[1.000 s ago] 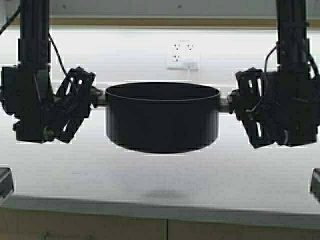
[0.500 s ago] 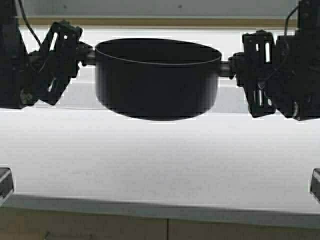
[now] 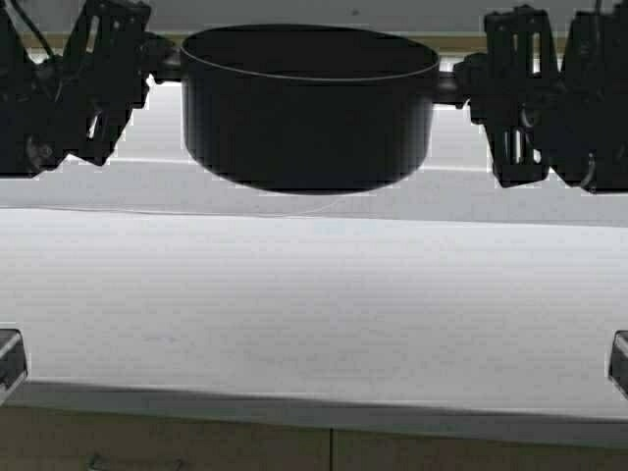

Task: Open the cabinet, put the pot inside, then close it

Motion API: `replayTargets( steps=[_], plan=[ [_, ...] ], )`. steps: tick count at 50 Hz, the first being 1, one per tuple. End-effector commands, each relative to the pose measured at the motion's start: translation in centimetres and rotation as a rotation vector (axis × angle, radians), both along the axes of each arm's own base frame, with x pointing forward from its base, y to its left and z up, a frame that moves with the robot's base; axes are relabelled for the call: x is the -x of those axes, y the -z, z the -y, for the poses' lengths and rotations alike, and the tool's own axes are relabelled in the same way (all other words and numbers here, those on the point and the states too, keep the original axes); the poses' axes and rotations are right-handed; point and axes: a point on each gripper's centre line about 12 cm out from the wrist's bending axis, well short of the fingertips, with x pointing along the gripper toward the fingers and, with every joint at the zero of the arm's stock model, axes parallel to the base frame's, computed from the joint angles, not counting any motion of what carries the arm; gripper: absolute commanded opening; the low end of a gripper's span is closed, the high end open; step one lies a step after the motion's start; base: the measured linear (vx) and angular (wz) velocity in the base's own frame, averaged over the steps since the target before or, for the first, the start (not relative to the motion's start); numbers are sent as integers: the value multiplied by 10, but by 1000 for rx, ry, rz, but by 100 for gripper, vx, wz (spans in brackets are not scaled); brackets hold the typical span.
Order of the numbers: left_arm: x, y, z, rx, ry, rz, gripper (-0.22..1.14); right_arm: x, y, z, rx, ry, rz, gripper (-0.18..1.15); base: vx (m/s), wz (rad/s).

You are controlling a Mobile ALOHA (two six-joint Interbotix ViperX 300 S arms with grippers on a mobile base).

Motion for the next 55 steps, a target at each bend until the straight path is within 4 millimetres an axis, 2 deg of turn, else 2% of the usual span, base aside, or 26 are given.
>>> replayTargets(
  steps=[1,12,30,45,55],
  plan=[
    [11,-21,16,29,86,46,4,12,-21,-20,-34,-92,51,8,0,0],
    [11,-44,22,13,88,70,4,10,-44,-27,-45,-103,66,8,0,0],
    [8,-87,26,-2,88,73,4,6,-96,-33,-24,-98,103,8,0,0],
    [-2,-124,34,-13,75,49,4,2,-137,-36,3,-83,98,8,0,0],
    [-15,-147,39,-23,52,51,4,-10,-165,-39,36,-26,112,8,0,0]
  ],
)
